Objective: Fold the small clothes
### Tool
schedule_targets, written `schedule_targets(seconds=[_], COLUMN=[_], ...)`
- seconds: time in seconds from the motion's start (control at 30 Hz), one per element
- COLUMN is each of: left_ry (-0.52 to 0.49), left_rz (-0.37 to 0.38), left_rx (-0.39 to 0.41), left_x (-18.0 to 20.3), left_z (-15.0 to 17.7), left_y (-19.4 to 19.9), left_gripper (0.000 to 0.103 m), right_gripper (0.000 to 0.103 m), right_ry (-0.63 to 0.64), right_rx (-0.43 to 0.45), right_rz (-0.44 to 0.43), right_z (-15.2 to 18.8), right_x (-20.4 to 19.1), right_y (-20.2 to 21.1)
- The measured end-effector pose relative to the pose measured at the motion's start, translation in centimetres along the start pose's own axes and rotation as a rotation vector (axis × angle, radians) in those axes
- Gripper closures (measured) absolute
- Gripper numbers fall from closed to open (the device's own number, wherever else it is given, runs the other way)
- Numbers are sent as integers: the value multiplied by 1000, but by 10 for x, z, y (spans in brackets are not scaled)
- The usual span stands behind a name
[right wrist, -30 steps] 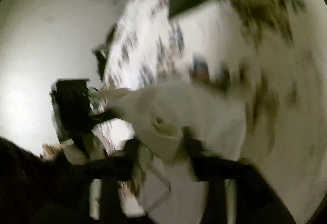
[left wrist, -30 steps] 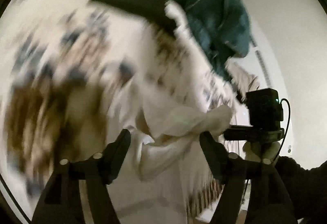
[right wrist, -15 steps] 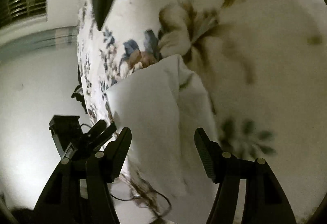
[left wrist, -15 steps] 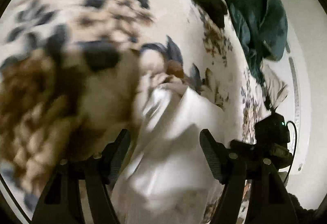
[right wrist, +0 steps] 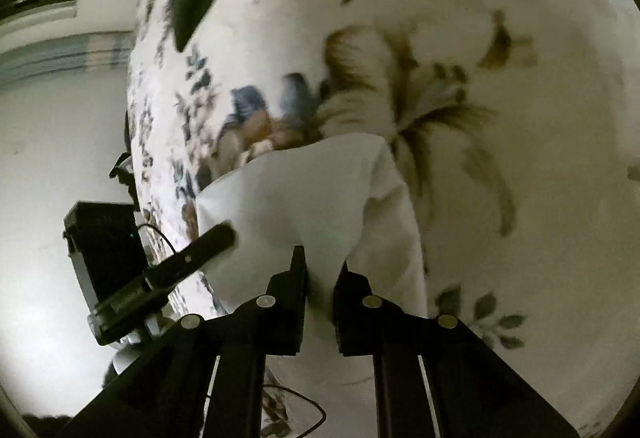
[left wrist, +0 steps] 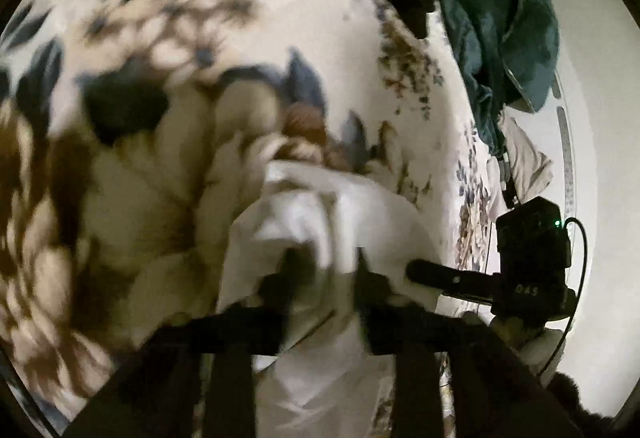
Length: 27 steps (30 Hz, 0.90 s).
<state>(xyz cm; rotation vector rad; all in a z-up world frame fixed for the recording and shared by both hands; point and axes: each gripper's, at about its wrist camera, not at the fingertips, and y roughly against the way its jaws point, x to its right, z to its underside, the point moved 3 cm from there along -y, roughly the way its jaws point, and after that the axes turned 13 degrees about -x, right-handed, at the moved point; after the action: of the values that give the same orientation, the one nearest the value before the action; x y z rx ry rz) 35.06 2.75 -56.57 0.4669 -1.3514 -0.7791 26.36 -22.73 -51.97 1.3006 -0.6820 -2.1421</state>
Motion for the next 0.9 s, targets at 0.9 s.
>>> schedule_targets(seconds=[0.9], left_ry=[214], left_rz=[-190], left_rx=[23], left_x=[-48], left_z=[261], left_y=[15], left_gripper=[21], right_gripper=[47], right_ry=[-154], right_rx=[-87], right_rz=[114], right_z=[259], right_x=[104], right_y=[-31])
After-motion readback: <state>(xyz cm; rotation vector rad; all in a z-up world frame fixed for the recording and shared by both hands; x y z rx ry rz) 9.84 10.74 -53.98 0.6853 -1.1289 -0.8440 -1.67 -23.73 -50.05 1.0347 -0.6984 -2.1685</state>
